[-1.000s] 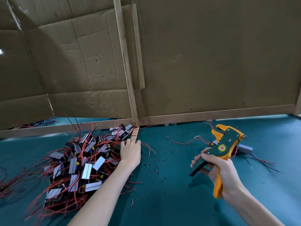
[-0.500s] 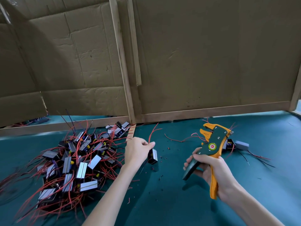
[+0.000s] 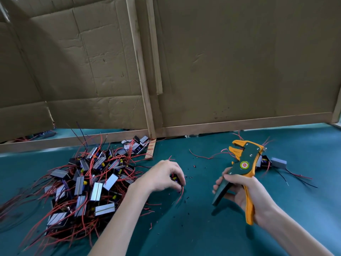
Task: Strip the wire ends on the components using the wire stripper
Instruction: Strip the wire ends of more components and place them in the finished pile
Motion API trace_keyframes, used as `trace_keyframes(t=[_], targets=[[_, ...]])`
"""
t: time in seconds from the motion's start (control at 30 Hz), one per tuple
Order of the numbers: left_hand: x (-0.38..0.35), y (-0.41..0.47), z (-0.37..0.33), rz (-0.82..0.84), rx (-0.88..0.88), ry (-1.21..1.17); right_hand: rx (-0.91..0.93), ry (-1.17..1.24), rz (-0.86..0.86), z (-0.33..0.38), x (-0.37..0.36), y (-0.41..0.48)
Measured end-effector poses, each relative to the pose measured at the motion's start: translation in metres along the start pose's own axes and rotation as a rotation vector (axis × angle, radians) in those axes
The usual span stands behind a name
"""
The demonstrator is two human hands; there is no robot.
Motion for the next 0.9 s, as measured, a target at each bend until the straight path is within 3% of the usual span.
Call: trace_keyframes(t=[0.13, 0.3, 0.4, 0.6, 0.9], targets=[[-0.007, 0.005, 0.004, -0.144, -0.034, -0.144, -0.018, 0.015, 0.023, -0.001, -0.003, -0.003], [0.002, 0.002, -0.002, -0.341, -0.032, -0.642, -0.062, 0.021, 0.084, -0.001, -0.010, -0.007], [0.014, -0.002, -0.013, -0.421, -0.063, -0.800, -0.119, 0.018, 0.162, -0.002, -0.015, -0.012], [0.032, -0.010, -0.037, -0.459, -0.083, -0.836, -0.150, -0.005, 0.322, -0.004, -0.025, -0.020], [0.031, -0.013, -0.054, -0.301, -0.069, -0.809, -0.128, -0.011, 0.429, -0.002, -0.029, -0.023]])
Point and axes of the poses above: each hand's wrist, its own y-axis towards the middle knuckle, its own x-axis out of the back of the hand, z = x × y, the point moved 4 cm from there along y, towards the middle knuckle, and after that the axes turned 2 degrees about x, right-handed, at the moved point
